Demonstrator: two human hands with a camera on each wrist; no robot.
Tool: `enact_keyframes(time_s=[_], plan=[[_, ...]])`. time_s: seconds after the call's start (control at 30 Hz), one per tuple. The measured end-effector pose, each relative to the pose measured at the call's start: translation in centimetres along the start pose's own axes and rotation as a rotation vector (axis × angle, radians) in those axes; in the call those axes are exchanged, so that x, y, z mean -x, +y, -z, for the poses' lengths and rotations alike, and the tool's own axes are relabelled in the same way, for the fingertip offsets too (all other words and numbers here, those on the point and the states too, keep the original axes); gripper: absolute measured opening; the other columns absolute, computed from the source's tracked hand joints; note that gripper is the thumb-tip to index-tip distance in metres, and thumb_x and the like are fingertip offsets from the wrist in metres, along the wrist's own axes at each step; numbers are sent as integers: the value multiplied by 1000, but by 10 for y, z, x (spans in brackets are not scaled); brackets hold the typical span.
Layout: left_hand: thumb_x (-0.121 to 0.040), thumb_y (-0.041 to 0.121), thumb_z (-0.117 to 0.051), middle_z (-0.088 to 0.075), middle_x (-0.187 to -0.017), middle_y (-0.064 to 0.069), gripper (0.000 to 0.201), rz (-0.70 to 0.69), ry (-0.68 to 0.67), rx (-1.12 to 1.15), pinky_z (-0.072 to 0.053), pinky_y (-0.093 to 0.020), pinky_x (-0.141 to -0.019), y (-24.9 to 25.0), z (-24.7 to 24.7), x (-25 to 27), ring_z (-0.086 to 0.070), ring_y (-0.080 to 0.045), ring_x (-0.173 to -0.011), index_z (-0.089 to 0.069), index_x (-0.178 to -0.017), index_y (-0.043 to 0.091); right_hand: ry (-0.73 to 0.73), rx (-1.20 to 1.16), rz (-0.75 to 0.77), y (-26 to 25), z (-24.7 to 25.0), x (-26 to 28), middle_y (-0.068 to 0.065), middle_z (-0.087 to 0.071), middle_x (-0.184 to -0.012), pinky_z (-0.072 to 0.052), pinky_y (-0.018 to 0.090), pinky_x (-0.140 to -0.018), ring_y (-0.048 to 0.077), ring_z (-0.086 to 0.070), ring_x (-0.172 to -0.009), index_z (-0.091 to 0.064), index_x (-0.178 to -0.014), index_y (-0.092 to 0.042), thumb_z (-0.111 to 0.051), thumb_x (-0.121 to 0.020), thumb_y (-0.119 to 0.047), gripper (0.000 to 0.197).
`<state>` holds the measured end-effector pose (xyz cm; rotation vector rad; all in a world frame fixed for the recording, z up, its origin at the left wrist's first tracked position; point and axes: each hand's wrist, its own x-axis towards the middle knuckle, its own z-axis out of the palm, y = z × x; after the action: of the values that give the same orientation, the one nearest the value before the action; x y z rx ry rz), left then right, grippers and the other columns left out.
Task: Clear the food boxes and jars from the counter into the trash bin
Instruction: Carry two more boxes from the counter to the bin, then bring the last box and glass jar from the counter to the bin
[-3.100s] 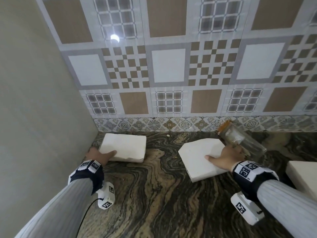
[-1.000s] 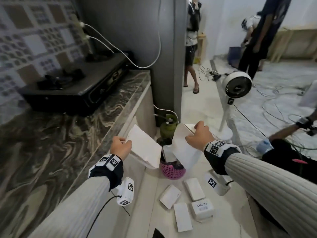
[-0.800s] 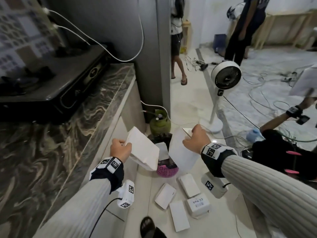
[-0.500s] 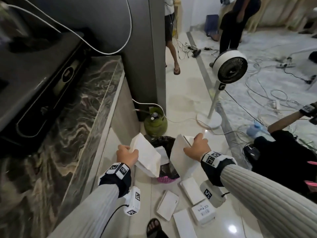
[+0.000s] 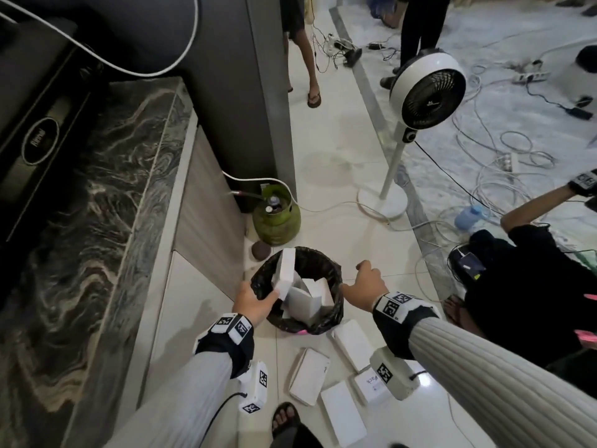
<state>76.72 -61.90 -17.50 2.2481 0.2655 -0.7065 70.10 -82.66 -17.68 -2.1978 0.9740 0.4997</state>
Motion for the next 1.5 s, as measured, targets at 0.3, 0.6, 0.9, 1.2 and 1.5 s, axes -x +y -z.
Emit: enact_keyframes(time_s=[0.3, 0.6, 0.9, 1.2, 1.5], plan=[[-86, 24, -64, -51, -135, -16, 59, -4, 197, 162, -32, -21, -86, 26, -48, 96, -49, -29, -126, -41, -135, -1, -78, 189, 307, 40, 59, 24, 19, -49, -130, -49, 40, -94, 36, -55, -115, -39, -130, -4, -57, -89, -31, 52], [-66, 48, -68, -41, -145, -21, 88, 87, 445, 294, -41, -41, -107, -32, -21, 212, -48, -32, -129, -35, -139, 11, -229, 347, 705, 18, 69, 107, 19, -57, -126, -48, 39, -96, 35, -56, -117, -43, -123, -4, -58, -86, -32, 49], [-67, 49, -71, -53, -135, -15, 83, 221, 813, 348, -41, -43, -107, -172, 49, 368, -52, -31, -125, -44, -132, 7, -374, 442, 1051, -21, -23, 255, 16, -55, -133, -43, 31, -96, 31, -54, -122, -45, -132, -6, -58, -90, -30, 50], [-64, 52, -69, -54, -131, -15, 74, 384, 1055, 383, -46, -42, -102, -314, 122, 539, -56, -30, -118, -50, -124, 13, -509, 453, 1260, -57, -132, 432, 14, -59, -130, -46, 33, -97, 31, -56, -119, -49, -127, -7, -61, -86, -28, 47], [-82, 39, -66, -58, -127, -16, 64, 474, 1262, 357, -46, -35, -93, -411, 229, 636, -58, -31, -114, -47, -131, 4, -538, 377, 1346, -117, -214, 555, 15, -56, -132, -45, 32, -92, 32, -55, -120, -42, -134, -7, -62, -87, -34, 58]])
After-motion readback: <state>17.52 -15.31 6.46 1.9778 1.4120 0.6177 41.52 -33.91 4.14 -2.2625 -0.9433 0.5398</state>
